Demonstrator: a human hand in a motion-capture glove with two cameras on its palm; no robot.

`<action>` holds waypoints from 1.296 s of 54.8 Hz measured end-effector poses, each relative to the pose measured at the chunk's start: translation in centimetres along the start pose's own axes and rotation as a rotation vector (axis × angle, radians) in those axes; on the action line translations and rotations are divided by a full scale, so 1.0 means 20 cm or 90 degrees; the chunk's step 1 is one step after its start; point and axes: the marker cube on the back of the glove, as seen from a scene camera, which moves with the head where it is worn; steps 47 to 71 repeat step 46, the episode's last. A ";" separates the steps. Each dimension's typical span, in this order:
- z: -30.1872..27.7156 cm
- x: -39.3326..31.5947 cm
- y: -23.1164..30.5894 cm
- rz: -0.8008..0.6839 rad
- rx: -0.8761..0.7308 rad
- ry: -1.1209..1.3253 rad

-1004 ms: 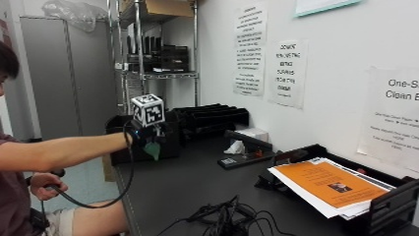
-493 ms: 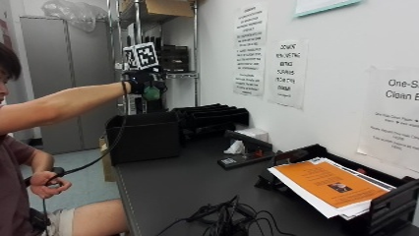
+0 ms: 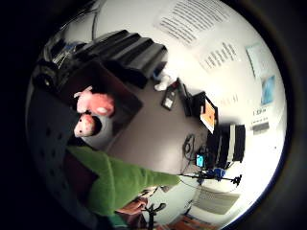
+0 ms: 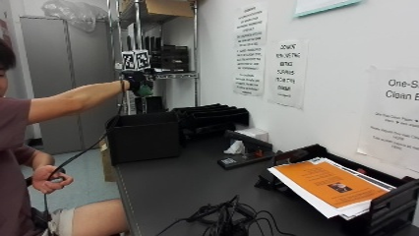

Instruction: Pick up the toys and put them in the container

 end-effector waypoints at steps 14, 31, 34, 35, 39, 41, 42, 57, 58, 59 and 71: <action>0.11 -0.02 0.03 0.006 -0.086 -0.013; 0.15 -0.06 0.04 0.006 -0.123 -0.030; 0.14 -0.05 0.05 -0.005 -0.126 -0.020; 0.14 -0.05 0.06 -0.009 -0.126 -0.017; 0.13 -0.05 0.07 -0.020 -0.121 -0.022; 0.13 -0.04 0.07 -0.021 -0.120 -0.024; 0.13 -0.03 0.08 -0.020 -0.120 -0.022; 0.13 -0.02 0.09 -0.018 -0.125 -0.012; 0.13 -0.02 0.09 -0.018 -0.125 -0.012; 0.13 -0.02 0.09 -0.018 -0.125 -0.012; 0.13 -0.02 0.09 -0.018 -0.125 -0.012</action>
